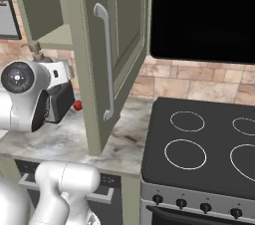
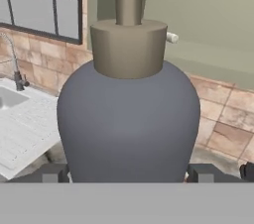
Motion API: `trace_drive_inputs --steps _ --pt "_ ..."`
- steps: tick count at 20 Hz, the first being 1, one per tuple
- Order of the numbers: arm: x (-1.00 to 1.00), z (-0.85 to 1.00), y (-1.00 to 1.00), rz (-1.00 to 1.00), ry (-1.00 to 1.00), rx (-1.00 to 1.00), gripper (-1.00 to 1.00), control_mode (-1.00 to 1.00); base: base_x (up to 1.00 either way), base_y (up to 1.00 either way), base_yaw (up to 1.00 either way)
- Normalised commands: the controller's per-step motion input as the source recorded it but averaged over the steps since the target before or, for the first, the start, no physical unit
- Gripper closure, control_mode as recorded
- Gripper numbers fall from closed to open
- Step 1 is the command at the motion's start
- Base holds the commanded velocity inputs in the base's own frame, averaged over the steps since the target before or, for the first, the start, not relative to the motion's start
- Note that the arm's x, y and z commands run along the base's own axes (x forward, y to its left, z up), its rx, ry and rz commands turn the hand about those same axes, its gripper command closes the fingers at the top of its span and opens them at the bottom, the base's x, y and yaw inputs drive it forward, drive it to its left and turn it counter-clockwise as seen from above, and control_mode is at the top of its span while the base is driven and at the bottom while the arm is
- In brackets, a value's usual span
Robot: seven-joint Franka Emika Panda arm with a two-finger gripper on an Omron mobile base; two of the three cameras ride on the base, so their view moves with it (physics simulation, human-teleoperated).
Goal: Pick the soap dispenser and bar soap from the cabinet and place them on the counter.
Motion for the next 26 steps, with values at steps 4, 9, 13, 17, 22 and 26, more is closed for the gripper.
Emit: trace_drive_inputs --steps 4,9,13,17,22,26 --pt "-0.03 -0.25 -0.01 0.03 0.0 0.01 1.0 -1.0 0.0 0.0 0.0" --pt "-0.03 -0.29 -0.01 0.02 0.0 0.01 1.0 -1.0 0.0 0.0 0.0" --pt "0.0 -0.36 -0.03 0.0 0.0 0.0 1.0 -1.0 0.0 0.0 0.0" --pt "0.02 -0.45 -0.01 0.01 0.0 -0.03 1.0 -1.0 0.0 0.0 0.0" --pt "0.05 -0.46 0.0 0.01 0.0 -0.05 1.0 -1.0 0.0 0.0 0.0" --pt "0.09 -0.42 0.0 0.01 -0.01 -0.03 1.0 -1.0 0.0 0.0 0.0"
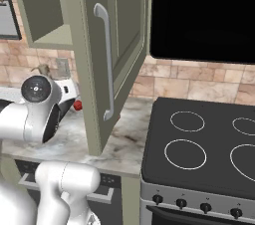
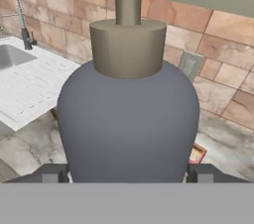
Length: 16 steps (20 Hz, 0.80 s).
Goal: Pick the soap dispenser and bar soap from the cabinet and place them on the counter.
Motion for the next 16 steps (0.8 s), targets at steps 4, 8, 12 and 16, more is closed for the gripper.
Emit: trace_drive_inputs --steps 4,8,12,16 --pt "0.26 -0.33 -0.04 0.0 -0.02 0.0 1.0 -1.0 0.0 0.0 0.0" --pt "0.39 -0.31 -0.02 0.01 -0.03 0.0 1.0 -1.0 0.0 0.0 0.0" --pt "0.53 -0.35 0.0 0.02 -0.01 0.0 1.0 -1.0 0.0 0.0 0.0" --pt "0.58 -0.38 0.0 0.02 0.0 0.0 1.0 -1.0 0.0 0.0 0.0"
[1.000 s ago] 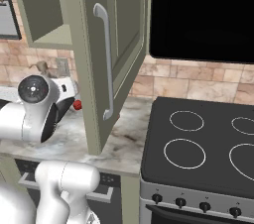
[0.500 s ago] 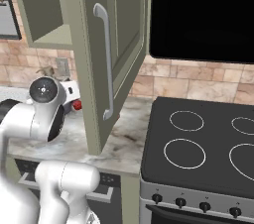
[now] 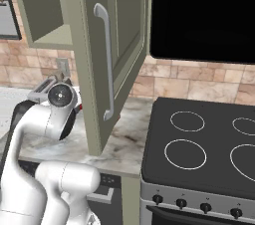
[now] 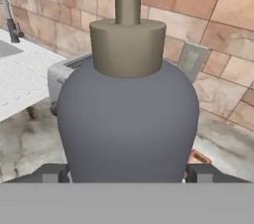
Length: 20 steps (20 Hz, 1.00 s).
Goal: Pick the soap dispenser and bar soap from the cabinet and place them on the counter.
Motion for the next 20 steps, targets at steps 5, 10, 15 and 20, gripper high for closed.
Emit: trace_drive_inputs --steps 5,10,15,20 --pt "0.52 -0.39 0.0 0.03 0.0 0.0 1.0 -1.0 0.0 0.0 0.0" --pt "0.44 -0.4 0.0 0.02 -0.02 0.0 1.0 -1.0 0.0 0.0 0.0" --pt "0.35 -0.42 0.0 0.04 -0.04 0.0 1.0 -1.0 0.0 0.0 0.0" --pt "0.32 -0.47 0.0 0.06 -0.03 0.0 1.0 -1.0 0.0 0.0 0.0"
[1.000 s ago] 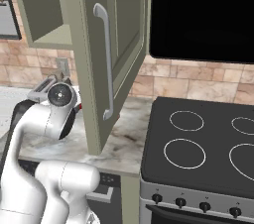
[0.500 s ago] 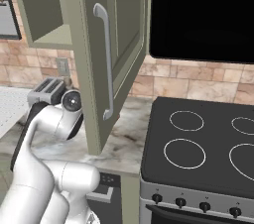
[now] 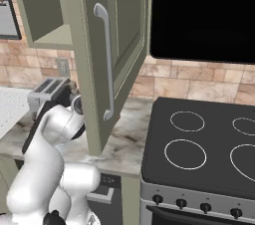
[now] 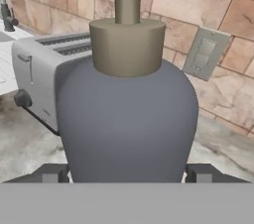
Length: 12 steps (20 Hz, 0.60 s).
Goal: Pick the soap dispenser and bar soap from the cabinet and place them on the counter.
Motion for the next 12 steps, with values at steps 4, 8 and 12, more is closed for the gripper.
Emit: trace_drive_inputs --steps 4,8,12 --pt "0.28 -0.45 0.0 0.06 -0.03 0.0 1.0 -1.0 0.0 0.0 0.0" --pt "0.23 -0.42 0.0 0.07 -0.02 0.02 1.0 -1.0 0.0 0.0 0.0" --pt "0.2 -0.43 0.0 0.07 -0.03 0.02 1.0 -1.0 0.0 0.0 0.0"
